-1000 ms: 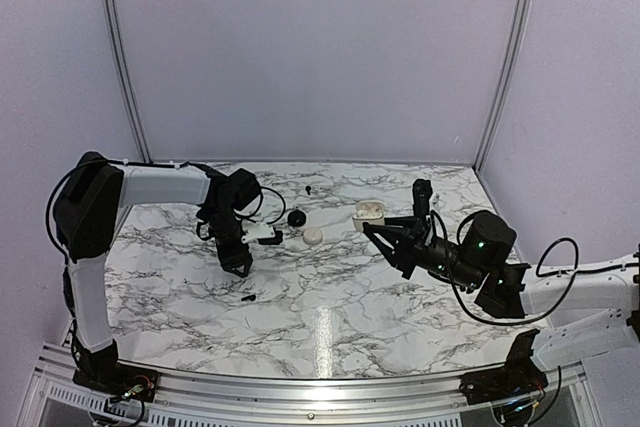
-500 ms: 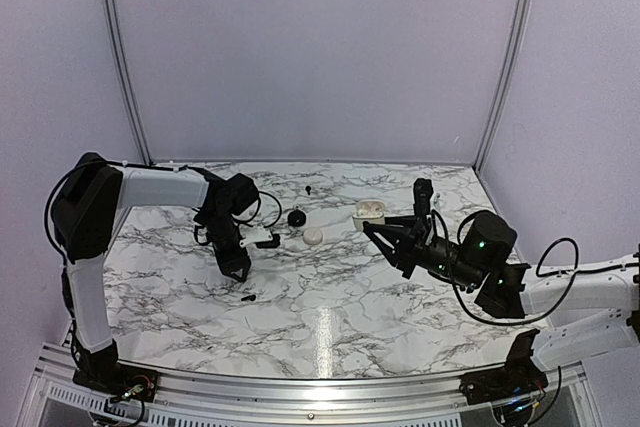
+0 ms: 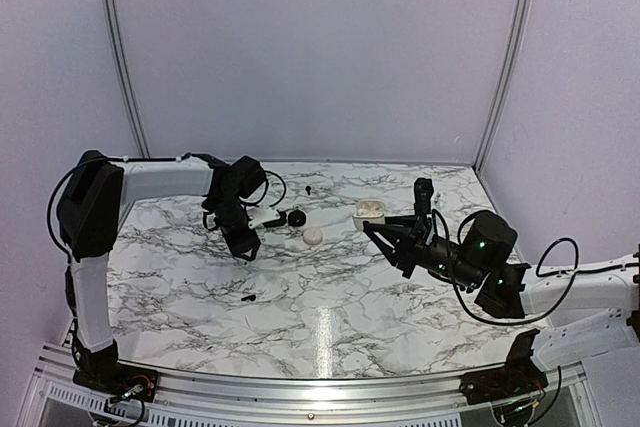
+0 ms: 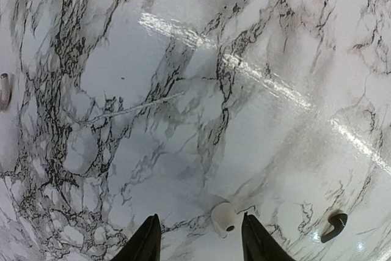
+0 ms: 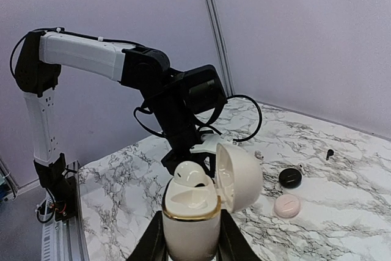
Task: Insert the wireless bluetooth earbuds into the charging case
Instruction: Pick up the right earbud from the center of the board, then insert the right earbud into the right side groove of the charging case.
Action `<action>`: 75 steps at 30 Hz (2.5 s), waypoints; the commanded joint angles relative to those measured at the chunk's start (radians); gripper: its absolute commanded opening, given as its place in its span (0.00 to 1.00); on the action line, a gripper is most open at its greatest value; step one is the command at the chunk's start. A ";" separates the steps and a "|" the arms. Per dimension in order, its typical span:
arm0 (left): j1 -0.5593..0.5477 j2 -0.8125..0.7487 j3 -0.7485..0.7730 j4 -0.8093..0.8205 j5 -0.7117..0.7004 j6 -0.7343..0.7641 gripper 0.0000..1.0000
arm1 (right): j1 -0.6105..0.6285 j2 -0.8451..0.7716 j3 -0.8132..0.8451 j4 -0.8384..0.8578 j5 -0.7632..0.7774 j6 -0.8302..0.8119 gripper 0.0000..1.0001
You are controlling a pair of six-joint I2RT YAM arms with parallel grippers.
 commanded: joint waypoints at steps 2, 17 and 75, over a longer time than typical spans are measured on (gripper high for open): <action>-0.028 0.061 0.050 -0.082 -0.001 -0.008 0.47 | -0.008 0.004 0.024 0.021 -0.005 0.000 0.00; -0.057 0.183 0.185 -0.230 -0.174 -0.068 0.34 | -0.008 0.006 0.021 0.027 -0.005 0.007 0.00; -0.331 -0.675 -0.229 0.541 0.185 -0.201 0.11 | -0.004 0.027 0.043 0.180 -0.117 -0.239 0.00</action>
